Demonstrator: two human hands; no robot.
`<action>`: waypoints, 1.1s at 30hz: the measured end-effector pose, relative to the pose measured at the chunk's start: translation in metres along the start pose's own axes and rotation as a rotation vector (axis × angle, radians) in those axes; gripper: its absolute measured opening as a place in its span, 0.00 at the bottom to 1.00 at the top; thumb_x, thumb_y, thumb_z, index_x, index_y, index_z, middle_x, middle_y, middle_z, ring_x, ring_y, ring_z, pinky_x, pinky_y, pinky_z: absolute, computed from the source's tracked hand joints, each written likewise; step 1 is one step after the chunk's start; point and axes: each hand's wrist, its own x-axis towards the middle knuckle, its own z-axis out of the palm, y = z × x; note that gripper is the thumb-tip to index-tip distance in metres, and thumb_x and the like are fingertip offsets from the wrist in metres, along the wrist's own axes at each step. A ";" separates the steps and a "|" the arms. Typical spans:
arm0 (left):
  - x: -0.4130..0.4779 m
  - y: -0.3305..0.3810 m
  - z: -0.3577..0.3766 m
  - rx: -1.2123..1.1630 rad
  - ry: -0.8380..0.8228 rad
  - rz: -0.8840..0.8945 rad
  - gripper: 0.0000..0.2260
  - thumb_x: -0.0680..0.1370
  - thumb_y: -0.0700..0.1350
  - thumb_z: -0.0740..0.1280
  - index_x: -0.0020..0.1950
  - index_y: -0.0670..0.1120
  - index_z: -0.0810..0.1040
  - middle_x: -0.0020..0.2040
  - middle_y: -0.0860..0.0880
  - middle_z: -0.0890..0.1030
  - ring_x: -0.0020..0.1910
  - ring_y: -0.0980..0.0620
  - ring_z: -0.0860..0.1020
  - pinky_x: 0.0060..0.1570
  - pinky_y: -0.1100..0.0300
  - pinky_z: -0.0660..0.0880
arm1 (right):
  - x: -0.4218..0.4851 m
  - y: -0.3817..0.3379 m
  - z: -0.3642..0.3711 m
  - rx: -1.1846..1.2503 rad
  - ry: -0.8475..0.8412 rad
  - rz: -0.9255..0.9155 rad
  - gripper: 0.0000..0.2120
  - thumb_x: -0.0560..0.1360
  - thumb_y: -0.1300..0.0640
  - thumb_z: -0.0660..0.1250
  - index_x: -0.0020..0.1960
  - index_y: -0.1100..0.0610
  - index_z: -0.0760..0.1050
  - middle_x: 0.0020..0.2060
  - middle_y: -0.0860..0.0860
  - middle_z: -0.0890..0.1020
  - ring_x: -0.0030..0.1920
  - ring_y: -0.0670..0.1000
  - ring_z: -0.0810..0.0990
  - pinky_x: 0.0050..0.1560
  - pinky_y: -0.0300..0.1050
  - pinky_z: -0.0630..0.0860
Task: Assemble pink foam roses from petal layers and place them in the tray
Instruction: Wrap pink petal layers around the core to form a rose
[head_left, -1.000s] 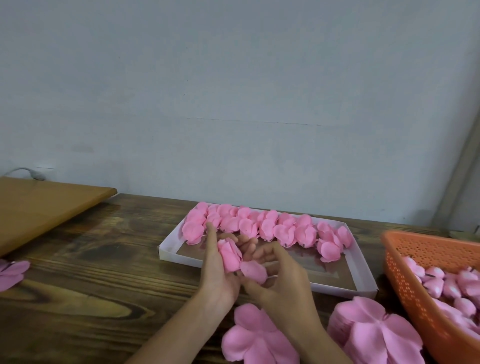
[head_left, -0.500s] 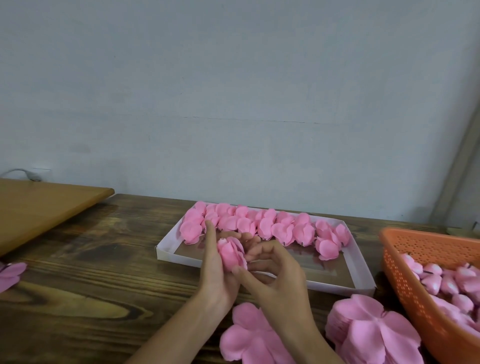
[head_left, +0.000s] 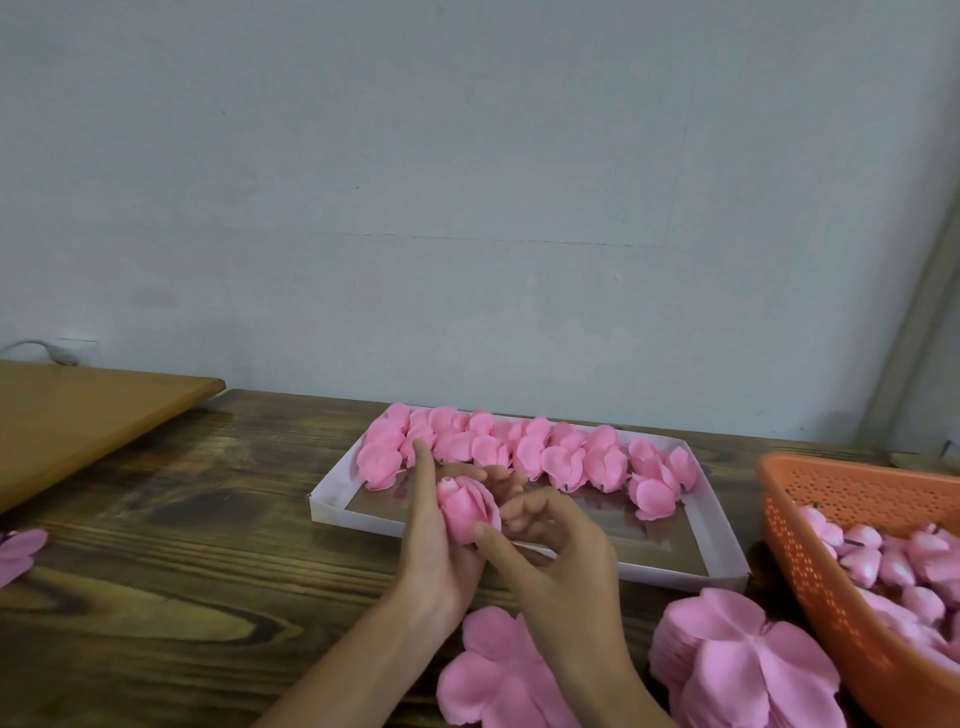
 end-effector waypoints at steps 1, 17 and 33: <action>0.000 0.000 0.001 0.002 0.002 -0.004 0.30 0.72 0.72 0.67 0.33 0.46 0.84 0.42 0.41 0.86 0.44 0.43 0.87 0.41 0.51 0.85 | 0.001 0.000 0.000 -0.002 -0.008 0.010 0.11 0.67 0.60 0.83 0.39 0.55 0.80 0.37 0.49 0.84 0.40 0.49 0.84 0.40 0.32 0.77; -0.004 0.005 0.004 0.035 0.029 -0.043 0.30 0.76 0.72 0.64 0.32 0.46 0.77 0.30 0.48 0.74 0.27 0.52 0.74 0.30 0.57 0.75 | 0.002 0.008 -0.003 -0.038 -0.145 0.036 0.15 0.70 0.73 0.73 0.45 0.54 0.85 0.45 0.47 0.87 0.45 0.49 0.87 0.43 0.39 0.82; -0.006 -0.003 0.002 0.263 -0.247 0.032 0.28 0.69 0.69 0.76 0.42 0.43 0.80 0.34 0.43 0.77 0.34 0.47 0.78 0.36 0.55 0.77 | 0.012 0.025 -0.013 -0.469 0.020 -0.333 0.15 0.64 0.55 0.84 0.40 0.46 0.77 0.38 0.42 0.78 0.35 0.43 0.78 0.35 0.30 0.70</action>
